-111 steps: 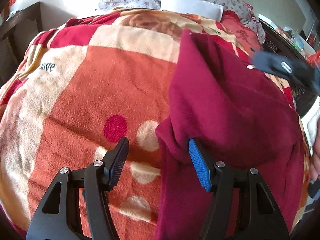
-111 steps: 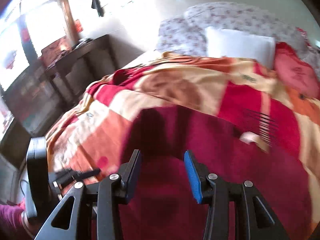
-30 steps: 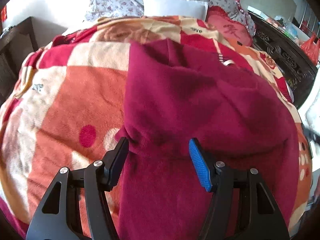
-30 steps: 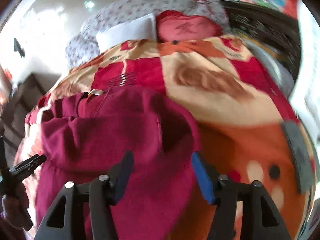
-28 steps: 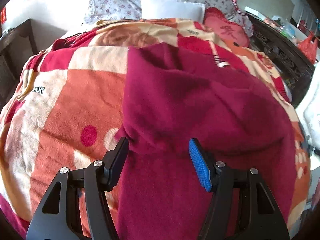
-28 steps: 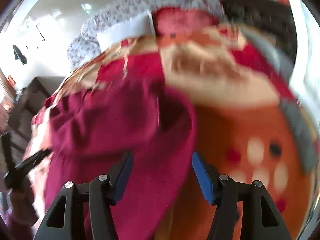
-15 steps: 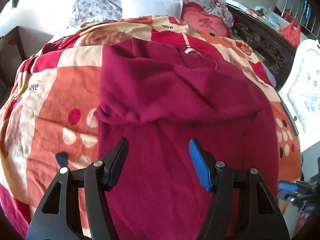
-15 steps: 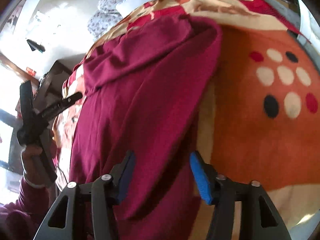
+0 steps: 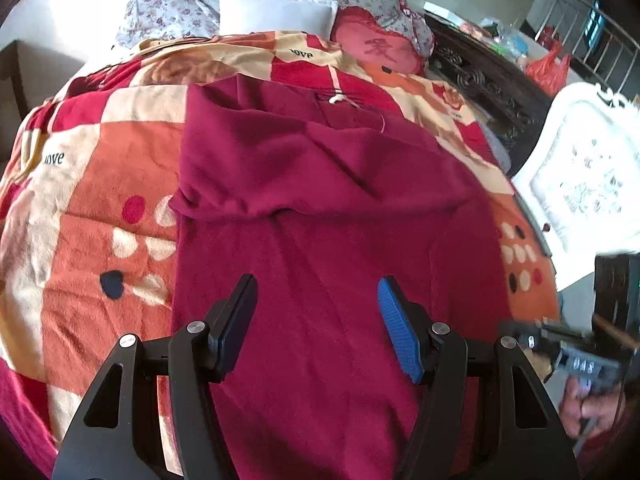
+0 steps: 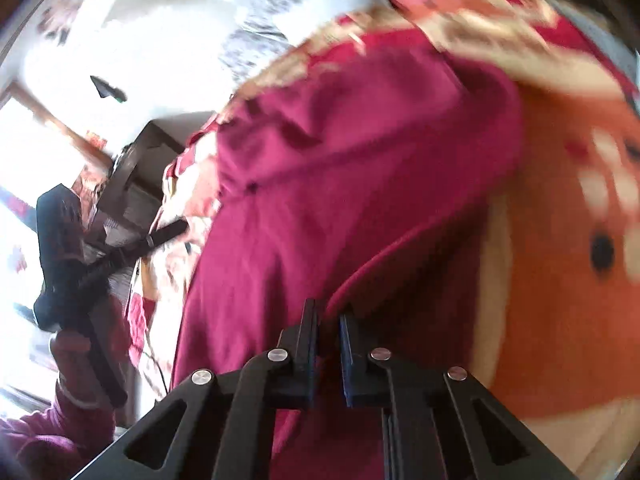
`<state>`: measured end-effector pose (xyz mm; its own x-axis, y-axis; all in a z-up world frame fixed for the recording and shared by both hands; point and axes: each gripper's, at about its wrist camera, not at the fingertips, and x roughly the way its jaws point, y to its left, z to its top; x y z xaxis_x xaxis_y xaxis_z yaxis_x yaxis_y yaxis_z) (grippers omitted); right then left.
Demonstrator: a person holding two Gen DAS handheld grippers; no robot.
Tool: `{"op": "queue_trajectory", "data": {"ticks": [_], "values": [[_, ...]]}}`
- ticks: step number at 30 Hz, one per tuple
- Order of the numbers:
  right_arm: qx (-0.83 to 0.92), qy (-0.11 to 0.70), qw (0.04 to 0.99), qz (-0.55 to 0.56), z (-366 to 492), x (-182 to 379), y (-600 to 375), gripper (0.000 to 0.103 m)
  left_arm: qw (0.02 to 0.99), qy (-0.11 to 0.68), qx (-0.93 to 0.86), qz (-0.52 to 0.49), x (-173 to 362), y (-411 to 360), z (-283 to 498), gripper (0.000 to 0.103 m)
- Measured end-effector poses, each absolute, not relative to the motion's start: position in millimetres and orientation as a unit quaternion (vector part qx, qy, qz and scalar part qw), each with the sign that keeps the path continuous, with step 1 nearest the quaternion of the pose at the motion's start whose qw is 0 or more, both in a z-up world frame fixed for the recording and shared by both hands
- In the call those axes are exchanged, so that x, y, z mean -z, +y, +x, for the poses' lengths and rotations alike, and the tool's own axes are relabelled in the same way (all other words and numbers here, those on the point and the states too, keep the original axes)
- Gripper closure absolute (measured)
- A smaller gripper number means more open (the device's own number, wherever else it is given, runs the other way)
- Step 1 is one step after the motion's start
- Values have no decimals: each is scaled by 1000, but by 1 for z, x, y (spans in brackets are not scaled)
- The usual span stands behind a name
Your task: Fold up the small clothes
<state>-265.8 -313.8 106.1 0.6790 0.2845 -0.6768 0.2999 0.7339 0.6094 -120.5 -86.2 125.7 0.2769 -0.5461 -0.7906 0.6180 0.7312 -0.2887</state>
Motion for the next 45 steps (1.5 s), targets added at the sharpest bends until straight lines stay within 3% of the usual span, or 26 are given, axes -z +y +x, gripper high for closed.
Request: {"op": "queue_trajectory", "data": {"ticks": [5, 11, 15, 17, 19, 25, 26, 27, 28, 33, 39, 45], "values": [[-18, 388, 856, 341, -194, -121, -308, 94, 799, 472, 372, 1, -131, -69, -111, 41], [-35, 409, 822, 394, -124, -90, -307, 94, 790, 480, 381, 3, -125, -66, -111, 40], [-25, 369, 846, 384, -162, -112, -319, 91, 771, 495, 401, 3, -112, -72, -119, 40], [-14, 371, 854, 365, -182, -119, -324, 84, 756, 506, 414, 21, -102, -81, -128, 40], [7, 374, 853, 365, -206, -117, -333, 67, 745, 518, 417, 48, -87, -94, -140, 40], [38, 378, 834, 400, -257, -96, -355, 67, 726, 530, 436, 44, -70, -120, -157, 41], [42, 376, 831, 407, -262, -93, -359, 67, 729, 529, 432, 44, -69, -123, -156, 59], [47, 374, 828, 415, -268, -90, -363, 67, 730, 529, 430, 44, -70, -128, -155, 85], [54, 369, 826, 423, -277, -88, -366, 67, 729, 530, 431, 41, -71, -131, -154, 88], [79, 343, 826, 440, -300, -89, -383, 67, 738, 479, 474, 33, -120, -151, -156, 94], [107, 315, 825, 457, -315, -95, -405, 66, 754, 386, 531, 7, -227, -186, -137, 95], [114, 307, 829, 453, -305, -103, -415, 66, 802, 321, 504, -17, -292, -171, -96, 95]]}}
